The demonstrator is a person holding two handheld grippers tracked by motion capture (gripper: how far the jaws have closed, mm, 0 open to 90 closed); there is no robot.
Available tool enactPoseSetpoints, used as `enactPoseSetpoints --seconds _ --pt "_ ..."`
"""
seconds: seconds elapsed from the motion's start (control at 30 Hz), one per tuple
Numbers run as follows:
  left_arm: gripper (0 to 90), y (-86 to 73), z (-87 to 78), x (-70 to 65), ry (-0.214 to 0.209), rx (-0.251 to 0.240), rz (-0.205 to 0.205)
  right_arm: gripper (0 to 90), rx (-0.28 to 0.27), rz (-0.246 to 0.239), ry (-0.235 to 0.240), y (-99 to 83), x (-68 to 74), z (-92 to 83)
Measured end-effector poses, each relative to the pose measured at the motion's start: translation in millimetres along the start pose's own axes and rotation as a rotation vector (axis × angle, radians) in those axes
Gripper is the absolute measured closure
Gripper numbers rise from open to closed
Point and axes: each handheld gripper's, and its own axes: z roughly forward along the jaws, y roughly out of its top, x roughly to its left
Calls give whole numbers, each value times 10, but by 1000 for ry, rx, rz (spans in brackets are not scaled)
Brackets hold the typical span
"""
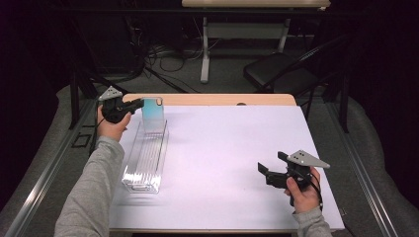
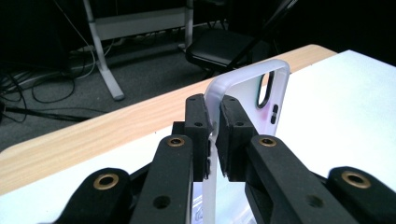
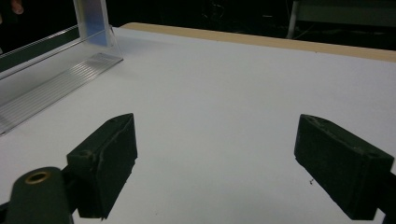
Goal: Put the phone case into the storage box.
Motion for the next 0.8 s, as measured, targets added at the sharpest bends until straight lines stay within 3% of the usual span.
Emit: enactPoseSetpoints --seconds 0.8 --pt "840 -206 95 27 -25 -6 -22 130 3 2 -4 -14 -1 11"
